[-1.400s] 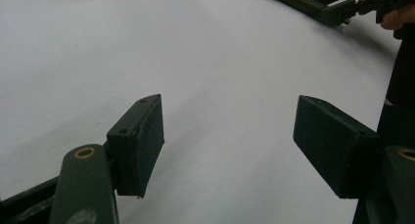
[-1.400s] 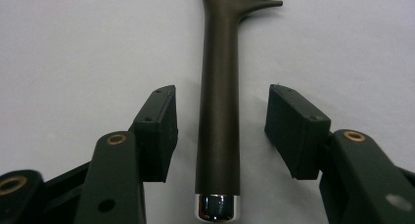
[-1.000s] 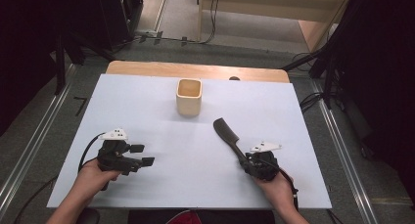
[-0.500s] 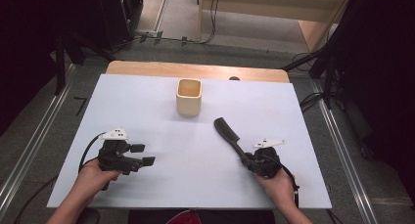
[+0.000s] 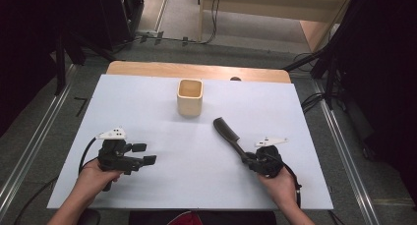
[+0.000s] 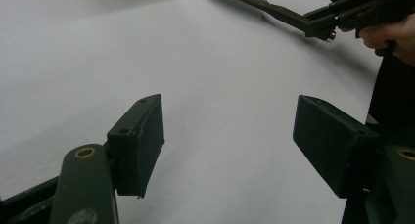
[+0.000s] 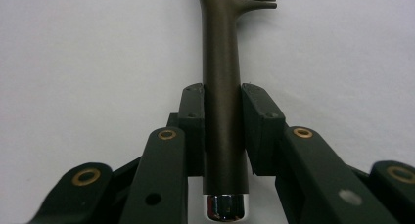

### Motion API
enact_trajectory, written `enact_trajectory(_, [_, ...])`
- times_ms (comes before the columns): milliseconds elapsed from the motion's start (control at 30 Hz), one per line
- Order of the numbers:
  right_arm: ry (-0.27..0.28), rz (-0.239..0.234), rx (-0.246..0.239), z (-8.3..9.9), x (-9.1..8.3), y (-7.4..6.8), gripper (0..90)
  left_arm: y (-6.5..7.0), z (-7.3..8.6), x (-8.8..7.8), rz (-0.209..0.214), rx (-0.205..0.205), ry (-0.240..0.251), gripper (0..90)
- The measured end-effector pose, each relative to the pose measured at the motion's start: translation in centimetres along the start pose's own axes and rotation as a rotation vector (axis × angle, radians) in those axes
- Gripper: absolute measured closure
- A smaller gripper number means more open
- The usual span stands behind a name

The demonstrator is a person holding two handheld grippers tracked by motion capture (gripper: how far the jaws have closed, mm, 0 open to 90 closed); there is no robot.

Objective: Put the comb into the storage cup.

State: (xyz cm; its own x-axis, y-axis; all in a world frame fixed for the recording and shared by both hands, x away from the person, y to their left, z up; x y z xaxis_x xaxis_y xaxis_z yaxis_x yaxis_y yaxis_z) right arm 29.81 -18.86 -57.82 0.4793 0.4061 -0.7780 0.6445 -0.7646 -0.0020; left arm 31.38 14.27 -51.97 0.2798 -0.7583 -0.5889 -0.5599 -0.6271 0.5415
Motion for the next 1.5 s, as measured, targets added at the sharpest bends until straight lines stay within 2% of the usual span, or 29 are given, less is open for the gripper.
enact_trajectory(167, [0.03,-0.016,0.024,-0.5,-0.6,-0.1,70.3,0.1,-0.1,0.0,0.005,-0.023,-0.006,28.4])
enact_trajectory(333, [0.082,-0.035,0.028,-1.6,-1.3,-0.7,70.3,0.4,-0.4,0.1,0.04,-0.08,-0.011,25.3])
enact_trajectory(467, [0.099,-0.032,0.027,-2.4,-1.8,-1.2,70.3,1.0,-0.7,0.3,0.032,-0.093,-0.02,25.3])
enact_trajectory(533, [0.105,-0.039,0.029,-2.6,-1.9,-1.4,70.3,1.3,-0.8,0.5,0.015,-0.08,-0.025,25.5])
enact_trajectory(667, [0.125,-0.044,0.033,-3.2,-2.2,-1.7,70.3,2.1,-1.2,0.9,0.019,-0.104,-0.028,25.6])
enact_trajectory(800, [0.133,-0.048,0.032,-3.6,-2.4,-2.0,70.2,2.5,-1.6,1.3,0.018,-0.109,-0.026,25.6])
enact_trajectory(967, [0.144,-0.059,0.019,-4.2,-2.4,-2.7,70.2,2.9,-2.2,1.5,0.017,-0.101,-0.008,25.7])
enact_trajectory(1067, [0.152,-0.068,0.012,-4.6,-2.3,-3.2,70.2,3.0,-2.6,1.5,0.025,-0.121,0.003,26.0])
enact_trajectory(1500, [0.179,-0.113,-0.054,-6.3,-2.2,-5.6,70.3,3.1,-3.1,1.7,0.025,-0.149,0.025,26.0])
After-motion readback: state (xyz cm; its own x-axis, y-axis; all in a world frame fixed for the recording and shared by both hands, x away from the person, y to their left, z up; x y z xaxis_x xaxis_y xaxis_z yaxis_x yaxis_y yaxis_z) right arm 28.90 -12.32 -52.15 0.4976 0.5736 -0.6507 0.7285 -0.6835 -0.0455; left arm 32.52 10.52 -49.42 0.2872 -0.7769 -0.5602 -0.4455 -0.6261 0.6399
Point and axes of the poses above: each handheld gripper's, and its own axes: x roughly forward along the jaws, z roughly out of its underside, y roughly to its right, the point moved 10 cm from there along x, roughly forward along the jaws, and after that the axes turned 15 degrees about -x, right-handed, at the moved point
